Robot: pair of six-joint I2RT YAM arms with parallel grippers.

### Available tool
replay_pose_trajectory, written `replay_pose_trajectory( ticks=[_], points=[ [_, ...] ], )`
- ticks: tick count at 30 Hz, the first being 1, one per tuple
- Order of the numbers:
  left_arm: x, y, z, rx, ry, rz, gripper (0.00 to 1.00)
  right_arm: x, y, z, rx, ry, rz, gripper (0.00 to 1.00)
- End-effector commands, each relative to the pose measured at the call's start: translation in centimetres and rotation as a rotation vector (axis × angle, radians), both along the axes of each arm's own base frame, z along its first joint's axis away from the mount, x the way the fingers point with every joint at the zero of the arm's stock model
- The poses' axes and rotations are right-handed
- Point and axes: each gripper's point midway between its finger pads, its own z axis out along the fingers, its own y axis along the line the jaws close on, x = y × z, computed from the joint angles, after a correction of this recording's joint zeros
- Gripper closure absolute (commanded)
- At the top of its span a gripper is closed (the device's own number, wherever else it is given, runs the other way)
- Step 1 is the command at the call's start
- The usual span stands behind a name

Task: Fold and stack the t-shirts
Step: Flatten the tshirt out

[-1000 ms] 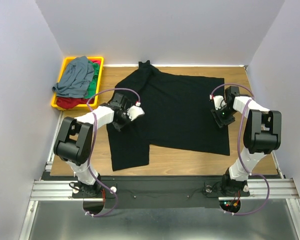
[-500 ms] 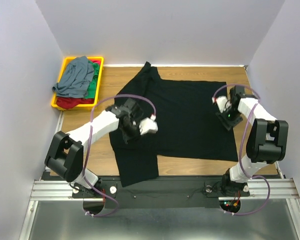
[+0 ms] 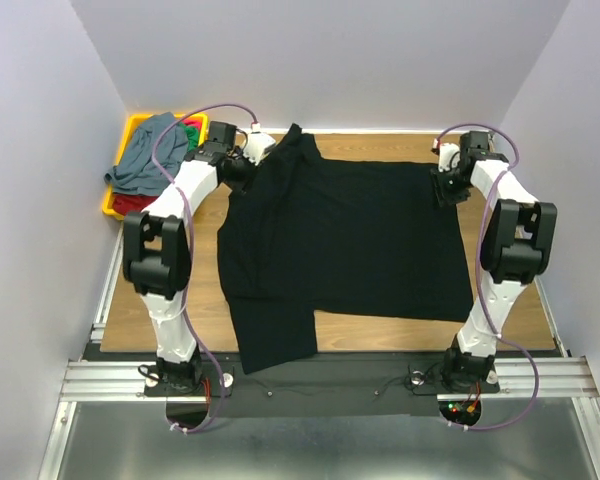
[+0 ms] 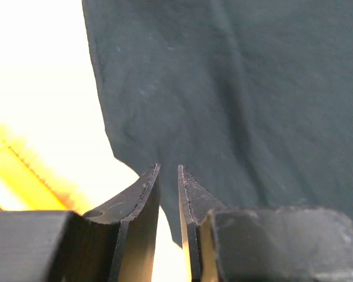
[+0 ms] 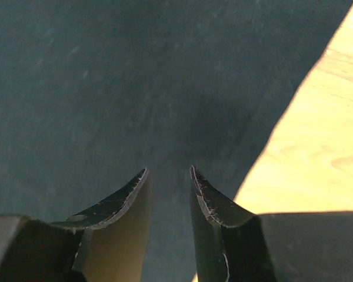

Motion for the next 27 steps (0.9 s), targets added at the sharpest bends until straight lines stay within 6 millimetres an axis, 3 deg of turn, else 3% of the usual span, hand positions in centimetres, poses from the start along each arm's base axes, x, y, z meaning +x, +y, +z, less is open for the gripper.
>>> replay_pose_trajectory(
  ticks=[1, 6, 10, 12, 15, 16, 17, 18, 19, 23, 27],
  points=[
    [3.7, -0.1, 0.4, -0.038, -0.053, 0.079, 0.70, 4.3, -0.3, 1.4, 0.039, -0.114, -0.097, 0.63],
    [4.8, 0.3, -3.2, -0.013, -0.003, 0.101, 0.71, 4.7, -0.5, -1.6, 0.035, -0.055, -0.116, 0.64],
    [3.3, 1.9, -7.1, 0.050, 0.077, 0.126, 0.73, 3.3, -1.8, -4.0, -0.042, 0.005, -0.116, 0.64],
    [2.2, 3.0, -7.9, 0.072, 0.103, 0.140, 0.73, 1.7, -2.1, -5.4, -0.071, 0.051, -0.107, 0.65],
    [-0.8, 5.0, -9.2, 0.109, 0.159, 0.156, 0.76, -0.6, -2.9, -6.3, -0.135, 0.100, -0.087, 0.65],
    [-2.6, 5.6, -10.5, 0.125, 0.201, 0.159, 0.77, -1.2, -3.4, -6.4, -0.160, 0.110, -0.074, 0.65],
    [-3.4, 6.1, -9.9, 0.131, 0.197, 0.158, 0.78, -1.9, -3.4, -6.7, -0.170, 0.124, -0.066, 0.65],
    [-5.2, 6.5, -11.0, 0.153, 0.234, 0.153, 0.79, -2.8, -3.5, -6.7, -0.181, 0.136, -0.060, 0.65],
    [-6.0, 6.8, -11.2, 0.159, 0.244, 0.155, 0.79, -2.7, -3.6, -6.2, -0.186, 0.124, -0.053, 0.65],
    [-9.7, 7.5, -11.8, 0.175, 0.305, 0.159, 0.81, -5.4, -3.4, -6.7, -0.198, 0.167, -0.007, 0.65],
    [-12.9, 7.7, -10.8, 0.165, 0.334, 0.146, 0.81, -8.1, -3.8, -6.2, -0.246, 0.201, 0.051, 0.65]
  ],
)
